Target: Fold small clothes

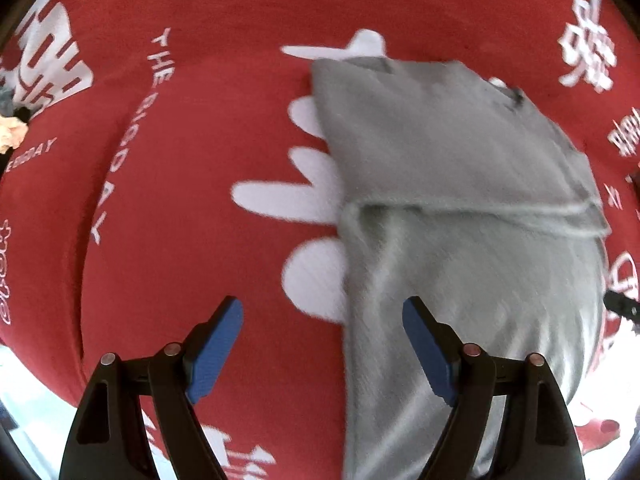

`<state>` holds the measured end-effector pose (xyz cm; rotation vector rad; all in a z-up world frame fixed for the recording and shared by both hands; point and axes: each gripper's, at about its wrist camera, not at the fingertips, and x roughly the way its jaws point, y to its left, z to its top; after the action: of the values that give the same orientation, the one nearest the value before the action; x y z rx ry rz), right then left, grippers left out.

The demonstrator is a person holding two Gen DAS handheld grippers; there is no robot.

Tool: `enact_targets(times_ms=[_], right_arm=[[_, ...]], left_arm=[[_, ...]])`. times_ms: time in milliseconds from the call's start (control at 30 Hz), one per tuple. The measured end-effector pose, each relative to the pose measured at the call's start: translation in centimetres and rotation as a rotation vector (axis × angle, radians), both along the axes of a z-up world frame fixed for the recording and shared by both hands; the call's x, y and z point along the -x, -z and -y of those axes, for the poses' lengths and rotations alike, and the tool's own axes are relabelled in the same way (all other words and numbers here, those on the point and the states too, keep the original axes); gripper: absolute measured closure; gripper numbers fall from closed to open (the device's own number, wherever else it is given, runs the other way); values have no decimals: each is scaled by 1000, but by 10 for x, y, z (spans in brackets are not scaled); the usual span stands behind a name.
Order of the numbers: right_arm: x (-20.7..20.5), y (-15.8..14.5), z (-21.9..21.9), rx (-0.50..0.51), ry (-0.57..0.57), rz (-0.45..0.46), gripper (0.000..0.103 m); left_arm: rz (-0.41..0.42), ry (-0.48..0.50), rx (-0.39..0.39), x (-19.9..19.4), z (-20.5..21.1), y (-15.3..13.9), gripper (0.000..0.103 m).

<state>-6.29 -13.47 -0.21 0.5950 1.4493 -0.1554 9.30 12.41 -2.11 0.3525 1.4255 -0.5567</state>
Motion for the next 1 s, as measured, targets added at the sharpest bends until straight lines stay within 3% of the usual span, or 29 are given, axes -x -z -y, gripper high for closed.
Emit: enact_targets(times_ms=[500, 633, 733, 1000], right_arm=[[42, -18, -29, -11, 58, 6, 44], [56, -16, -31, -18, 58, -8, 43], [69, -15, -27, -25, 46, -12, 33], [121, -7, 14, -56, 38, -19, 32]], left_arm=[[-32, 148, 4, 39, -5, -16, 20], [-41, 149, -6, 51, -7, -14, 20], [-42, 148, -18, 63, -6, -10, 20], [-59, 99, -33, 110, 1, -6, 20]])
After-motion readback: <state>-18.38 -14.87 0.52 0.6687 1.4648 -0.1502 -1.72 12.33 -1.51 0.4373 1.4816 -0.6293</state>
